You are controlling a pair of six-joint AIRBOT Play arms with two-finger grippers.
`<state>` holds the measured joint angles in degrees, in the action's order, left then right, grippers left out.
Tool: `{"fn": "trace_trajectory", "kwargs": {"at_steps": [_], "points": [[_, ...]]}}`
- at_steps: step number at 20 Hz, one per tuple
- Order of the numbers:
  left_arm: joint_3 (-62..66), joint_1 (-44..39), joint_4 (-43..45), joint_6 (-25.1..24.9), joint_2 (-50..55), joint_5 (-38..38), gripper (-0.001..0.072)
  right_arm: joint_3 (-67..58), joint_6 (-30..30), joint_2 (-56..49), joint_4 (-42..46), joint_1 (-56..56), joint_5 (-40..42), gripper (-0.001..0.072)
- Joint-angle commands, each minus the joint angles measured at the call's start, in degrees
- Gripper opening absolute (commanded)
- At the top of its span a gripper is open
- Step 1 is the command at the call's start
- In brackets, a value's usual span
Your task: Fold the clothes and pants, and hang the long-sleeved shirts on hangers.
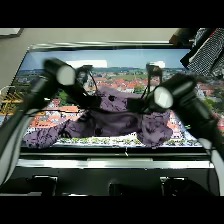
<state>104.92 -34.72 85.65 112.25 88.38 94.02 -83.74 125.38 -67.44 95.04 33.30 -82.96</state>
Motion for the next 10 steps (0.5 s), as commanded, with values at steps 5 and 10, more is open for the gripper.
{"fn": "trace_trajectory", "kwargs": {"at_steps": [5, 10], "points": [[11.3, 0.2, 2.3, 3.2, -14.4, 11.5, 0.0031, -27.8, -0.2, 0.1, -4.0, -0.4, -11.5, 0.0037], [11.2, 0.0, 2.2, 6.5, -19.4, 11.5, 0.003, -32.5, 1.8, -0.3, -7.5, -0.3, -13.3, 0.0037]]}}
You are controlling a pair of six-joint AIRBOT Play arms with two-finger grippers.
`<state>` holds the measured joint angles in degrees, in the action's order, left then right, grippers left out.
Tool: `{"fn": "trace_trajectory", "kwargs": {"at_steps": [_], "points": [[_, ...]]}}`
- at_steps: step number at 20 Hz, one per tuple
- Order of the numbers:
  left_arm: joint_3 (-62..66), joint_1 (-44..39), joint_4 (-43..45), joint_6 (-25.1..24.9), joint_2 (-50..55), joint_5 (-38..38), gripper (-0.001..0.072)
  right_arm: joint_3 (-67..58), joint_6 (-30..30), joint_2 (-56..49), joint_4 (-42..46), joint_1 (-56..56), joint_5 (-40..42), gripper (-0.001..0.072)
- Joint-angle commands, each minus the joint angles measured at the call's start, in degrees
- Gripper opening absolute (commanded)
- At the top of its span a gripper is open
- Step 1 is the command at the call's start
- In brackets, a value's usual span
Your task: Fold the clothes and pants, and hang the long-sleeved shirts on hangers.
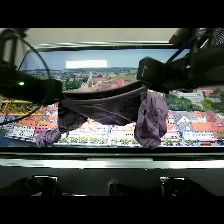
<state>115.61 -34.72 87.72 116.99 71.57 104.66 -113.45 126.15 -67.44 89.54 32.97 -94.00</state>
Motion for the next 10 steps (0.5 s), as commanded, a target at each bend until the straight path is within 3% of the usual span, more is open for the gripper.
{"fn": "trace_trajectory", "kwargs": {"at_steps": [1, 4, 6, 10], "points": [[-0.5, 0.0, 0.2, 1.7, -2.4, 0.9, 0.003, -2.1, 0.4, -0.9, -2.1, 0.0, -3.6, 0.0037], [-10.1, 0.0, -0.9, 1.1, -2.1, 0.4, 0.003, 6.4, -1.9, -1.4, 3.3, 3.0, -6.1, 0.0038], [-19.3, 0.0, -3.9, 0.0, -2.2, -3.1, 0.003, 16.7, -0.8, -1.1, 7.0, 7.1, -3.5, 0.0037], [-36.5, 0.0, -7.2, 0.1, -1.4, -14.9, 0.0031, 37.1, 10.6, -0.9, 7.3, 12.0, 11.5, 0.0037]]}}
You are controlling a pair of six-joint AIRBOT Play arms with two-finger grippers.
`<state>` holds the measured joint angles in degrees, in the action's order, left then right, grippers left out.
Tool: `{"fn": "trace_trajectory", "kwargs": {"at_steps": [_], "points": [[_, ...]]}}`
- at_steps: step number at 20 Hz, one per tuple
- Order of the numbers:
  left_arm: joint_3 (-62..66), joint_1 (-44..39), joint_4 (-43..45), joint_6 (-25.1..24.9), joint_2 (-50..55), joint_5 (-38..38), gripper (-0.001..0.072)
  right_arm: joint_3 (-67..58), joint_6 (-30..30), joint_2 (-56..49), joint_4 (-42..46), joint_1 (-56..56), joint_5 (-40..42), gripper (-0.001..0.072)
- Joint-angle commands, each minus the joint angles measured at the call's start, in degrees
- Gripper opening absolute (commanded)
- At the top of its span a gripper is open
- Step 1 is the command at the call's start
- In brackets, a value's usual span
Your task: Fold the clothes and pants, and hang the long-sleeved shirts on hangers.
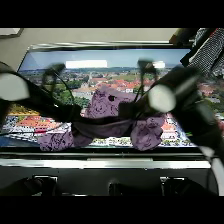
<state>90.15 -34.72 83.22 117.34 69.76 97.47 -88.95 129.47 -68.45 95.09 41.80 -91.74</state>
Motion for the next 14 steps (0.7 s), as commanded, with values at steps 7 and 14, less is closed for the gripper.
{"fn": "trace_trajectory", "kwargs": {"at_steps": [7, 14], "points": [[-19.4, 0.1, -2.9, -0.3, 6.9, -16.3, 0.0031, 24.7, 21.5, -0.8, 1.0, 3.1, 22.5, 0.0038], [-18.8, 4.7, -2.9, -3.9, 6.1, -15.1, 0.048, 24.7, 20.9, -1.1, -0.8, 3.1, 22.7, 0.0038]]}}
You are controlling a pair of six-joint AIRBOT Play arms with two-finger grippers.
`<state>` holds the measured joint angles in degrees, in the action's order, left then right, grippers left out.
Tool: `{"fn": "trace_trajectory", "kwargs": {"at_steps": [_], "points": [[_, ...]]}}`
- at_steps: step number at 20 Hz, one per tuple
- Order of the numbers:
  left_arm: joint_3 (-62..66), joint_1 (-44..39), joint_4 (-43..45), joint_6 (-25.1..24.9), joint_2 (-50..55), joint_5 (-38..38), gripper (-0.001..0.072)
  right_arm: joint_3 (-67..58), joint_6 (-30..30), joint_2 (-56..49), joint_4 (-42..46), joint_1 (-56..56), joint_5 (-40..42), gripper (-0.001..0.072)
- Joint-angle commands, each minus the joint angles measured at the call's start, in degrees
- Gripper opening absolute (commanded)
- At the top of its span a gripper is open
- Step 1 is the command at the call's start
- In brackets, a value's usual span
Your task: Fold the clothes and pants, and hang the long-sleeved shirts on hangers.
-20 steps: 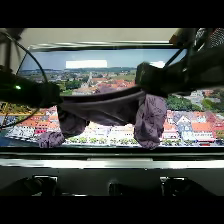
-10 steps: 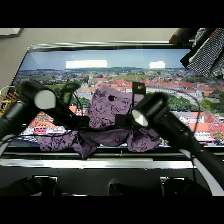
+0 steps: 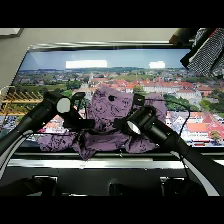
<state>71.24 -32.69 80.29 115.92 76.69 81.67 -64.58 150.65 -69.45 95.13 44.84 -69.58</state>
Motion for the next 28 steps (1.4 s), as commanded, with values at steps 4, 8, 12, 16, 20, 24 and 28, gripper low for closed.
{"fn": "trace_trajectory", "kwargs": {"at_steps": [4, 8, 12, 16, 20, 24, 28], "points": [[-1.0, 17.5, 4.1, -8.1, -10.4, 4.0, 0.048, 0.3, -3.2, -0.1, -1.9, 0.1, -1.4, 0.0038], [-11.4, 42.5, 5.3, -17.6, -22.2, 1.8, 0.048, 0.3, -5.2, -0.1, -2.0, 0.1, -2.3, 0.0038], [-16.4, 63.5, 8.3, -27.7, -24.6, 2.7, 0.048, 0.3, -6.0, -0.1, -1.9, 0.1, -2.3, 0.0039], [-14.9, 75.4, 8.3, -24.0, -22.1, -6.4, 0.0716, 0.3, -6.5, -0.1, -1.9, 0.1, -2.3, 0.0039], [-1.2, 86.1, 3.3, -33.5, -8.1, -8.2, 0.0716, 0.3, -6.4, -0.1, -1.9, 0.1, -2.4, 0.0039], [12.4, 92.4, 1.3, -51.6, 5.3, -8.2, 0.0709, 0.3, -6.4, -0.1, -1.9, 0.1, -2.4, 0.0039], [12.6, 95.3, 1.4, -66.0, 11.2, -8.1, 0.071, 0.3, -6.4, -0.1, -1.9, 0.1, -2.5, 0.0039]]}}
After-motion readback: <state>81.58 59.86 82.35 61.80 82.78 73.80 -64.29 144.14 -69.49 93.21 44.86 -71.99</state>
